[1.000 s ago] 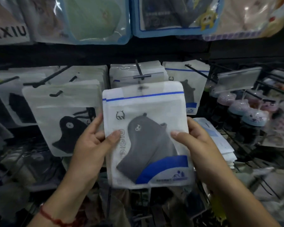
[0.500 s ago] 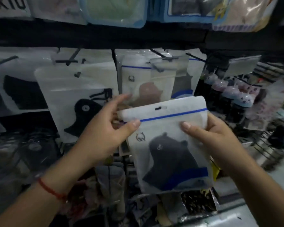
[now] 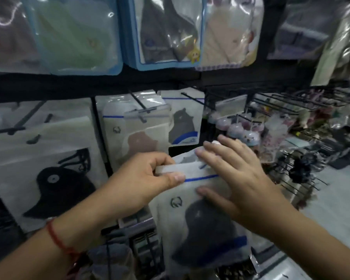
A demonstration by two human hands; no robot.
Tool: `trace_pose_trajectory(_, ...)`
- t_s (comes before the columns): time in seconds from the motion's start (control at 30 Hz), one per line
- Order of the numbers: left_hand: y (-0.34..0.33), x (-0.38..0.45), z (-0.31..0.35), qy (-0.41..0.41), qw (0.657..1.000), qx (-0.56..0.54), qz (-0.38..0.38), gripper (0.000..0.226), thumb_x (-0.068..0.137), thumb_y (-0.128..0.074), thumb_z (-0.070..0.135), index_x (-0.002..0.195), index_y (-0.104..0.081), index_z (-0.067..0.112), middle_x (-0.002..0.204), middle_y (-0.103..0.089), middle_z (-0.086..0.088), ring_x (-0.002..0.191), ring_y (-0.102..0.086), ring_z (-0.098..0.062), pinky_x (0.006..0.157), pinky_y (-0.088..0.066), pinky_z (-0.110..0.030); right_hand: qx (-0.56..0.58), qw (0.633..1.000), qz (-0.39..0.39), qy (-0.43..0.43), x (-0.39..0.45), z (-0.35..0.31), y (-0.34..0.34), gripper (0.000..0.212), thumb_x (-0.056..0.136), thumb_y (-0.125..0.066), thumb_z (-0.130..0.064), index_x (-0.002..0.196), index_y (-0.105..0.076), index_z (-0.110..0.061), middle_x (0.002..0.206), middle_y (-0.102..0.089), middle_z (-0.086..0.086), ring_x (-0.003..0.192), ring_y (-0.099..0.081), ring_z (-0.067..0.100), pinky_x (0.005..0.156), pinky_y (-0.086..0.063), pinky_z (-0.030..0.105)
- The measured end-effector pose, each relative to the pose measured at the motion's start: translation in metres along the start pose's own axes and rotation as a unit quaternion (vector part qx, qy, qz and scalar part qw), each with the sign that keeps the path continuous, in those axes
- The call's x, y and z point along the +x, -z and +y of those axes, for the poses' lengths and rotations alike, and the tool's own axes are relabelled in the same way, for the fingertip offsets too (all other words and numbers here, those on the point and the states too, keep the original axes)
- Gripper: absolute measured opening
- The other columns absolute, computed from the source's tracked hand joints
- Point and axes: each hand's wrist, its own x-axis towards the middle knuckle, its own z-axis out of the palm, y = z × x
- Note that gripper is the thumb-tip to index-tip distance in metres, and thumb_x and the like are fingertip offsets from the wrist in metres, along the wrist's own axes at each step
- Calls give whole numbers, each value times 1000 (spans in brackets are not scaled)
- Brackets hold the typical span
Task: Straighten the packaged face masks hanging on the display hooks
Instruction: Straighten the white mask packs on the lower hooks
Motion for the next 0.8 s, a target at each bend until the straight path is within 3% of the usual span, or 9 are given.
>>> trace_pose_trajectory(0.13,-19,31,17,-19,1000,-17,7,13,83,-74,35,79,-66,26,63,-61,9,57,-53,1,53,-39,-13,47,998,50,16,9,39,8,37,89,-61,-47,117,-65,-24,116,-58,-8,106,-55,13,90,-45,34)
trace_pose_trajectory(0.27,-40,60,31,-3,999,-18,29,23,79,-77,37,79,-67,16,68,-64,1,60,-55,-2,55,-41,-14,100,991,88,12,15,84,14,16,88,-68,-29,102,-73,-23,97,-66,-11,87,-61,8,70,-53,34)
trace_pose_trajectory(0.37,-49,71,43,1,999,-32,20,31,68,-75,47,80,-68,20,72,-67,3,65,-58,-3,60,-45,-17,169,982,83,-25,16,110,21,7,88,-71,-29,92,-73,-24,90,-66,-14,85,-64,5,68,-55,33)
trace_pose_trajectory(0.5,-41,74,44,24,997,0,69,16,74,-76,42,79,-70,29,70,-68,8,62,-59,-1,60,-45,-17,194,972,101,-84,18,143,28,6,85,-74,-23,87,-71,-27,88,-67,-18,86,-63,1,71,-52,25)
trace_pose_trajectory(0.57,-36,73,42,20,994,13,107,8,84,-75,29,78,-69,31,74,-71,8,63,-61,1,58,-44,-12,210,968,73,-113,24,155,31,6,86,-72,-28,91,-70,-30,92,-68,-21,90,-61,-3,73,-51,22)
trace_pose_trajectory(0.63,-34,74,40,9,991,26,128,18,91,-70,14,81,-71,29,86,-75,11,75,-66,4,63,-45,-7,195,977,-20,-83,33,160,29,9,89,-67,-34,98,-69,-34,114,-66,-23,105,-58,-5,86,-50,24)
trace_pose_trajectory(0.73,-35,78,37,-14,987,53,151,25,94,-65,12,101,-73,35,103,-69,32,99,-61,16,76,-43,-1,183,968,-173,-21,48,158,18,3,89,-65,-42,92,-64,-44,151,-34,-24,135,-38,-3,108,-40,28)
trace_pose_trajectory(0.8,-36,81,36,-37,984,73,159,31,96,-63,15,110,-72,40,108,-64,40,104,-57,21,79,-42,1,194,962,-192,-17,53,159,10,3,89,-64,-46,88,-63,-48,157,-19,-24,140,-29,-3,109,-35,24)
